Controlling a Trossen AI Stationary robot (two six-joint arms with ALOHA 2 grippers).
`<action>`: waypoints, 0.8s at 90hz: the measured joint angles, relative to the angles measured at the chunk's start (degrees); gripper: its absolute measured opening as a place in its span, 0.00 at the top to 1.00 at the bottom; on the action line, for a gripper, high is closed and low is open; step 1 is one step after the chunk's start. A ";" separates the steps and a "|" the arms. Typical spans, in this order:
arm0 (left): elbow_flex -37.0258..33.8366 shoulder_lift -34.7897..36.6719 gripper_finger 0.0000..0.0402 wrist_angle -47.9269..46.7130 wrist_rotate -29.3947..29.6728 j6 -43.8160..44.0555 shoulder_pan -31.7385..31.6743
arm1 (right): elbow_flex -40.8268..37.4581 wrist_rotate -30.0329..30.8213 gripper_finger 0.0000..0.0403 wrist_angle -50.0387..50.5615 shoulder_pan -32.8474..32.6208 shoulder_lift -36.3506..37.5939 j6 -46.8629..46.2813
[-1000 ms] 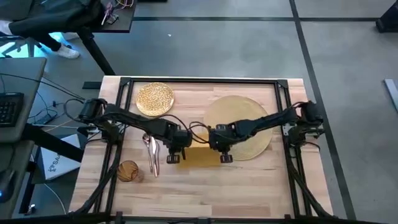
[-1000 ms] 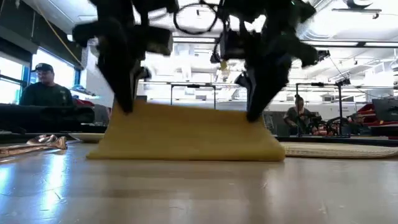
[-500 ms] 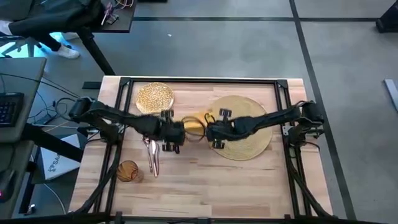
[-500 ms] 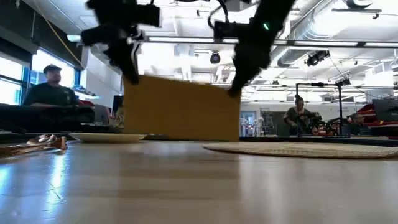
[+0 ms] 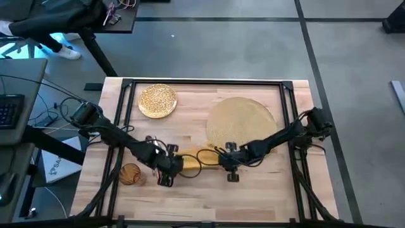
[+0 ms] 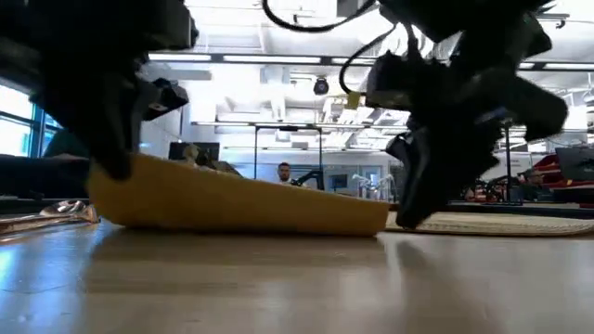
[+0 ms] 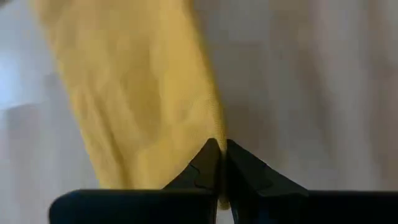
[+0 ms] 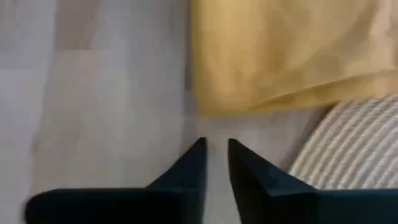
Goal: Set table place
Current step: Fold the yellow table napkin on the table
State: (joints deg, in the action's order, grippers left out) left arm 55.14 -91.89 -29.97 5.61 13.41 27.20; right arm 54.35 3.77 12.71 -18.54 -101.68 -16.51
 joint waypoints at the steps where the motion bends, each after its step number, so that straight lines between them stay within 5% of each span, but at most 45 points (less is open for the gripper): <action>1: 0.16 0.03 0.95 -0.22 -0.98 0.00 -0.01 | 0.19 -0.33 0.78 0.33 0.01 0.12 0.00; 19: 5.57 0.28 0.81 -6.76 -13.48 1.13 -0.06 | 3.77 -2.52 0.61 10.44 0.61 2.95 0.91; 36: 10.16 0.64 0.76 -13.63 -5.74 7.02 -0.71 | 4.06 -0.35 0.59 12.33 0.89 5.43 1.12; 51: 10.16 -3.16 0.87 -5.66 -4.15 3.84 -7.13 | 4.02 5.04 0.65 19.18 1.97 10.09 -5.95; 72: 10.17 -15.50 0.99 13.21 -17.18 -6.62 -13.42 | 4.00 13.94 0.71 28.63 1.92 20.62 -14.83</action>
State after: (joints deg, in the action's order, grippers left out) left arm 65.30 -107.39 -16.76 -11.57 6.79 13.78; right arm 58.35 17.71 41.33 -16.62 -81.06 -31.34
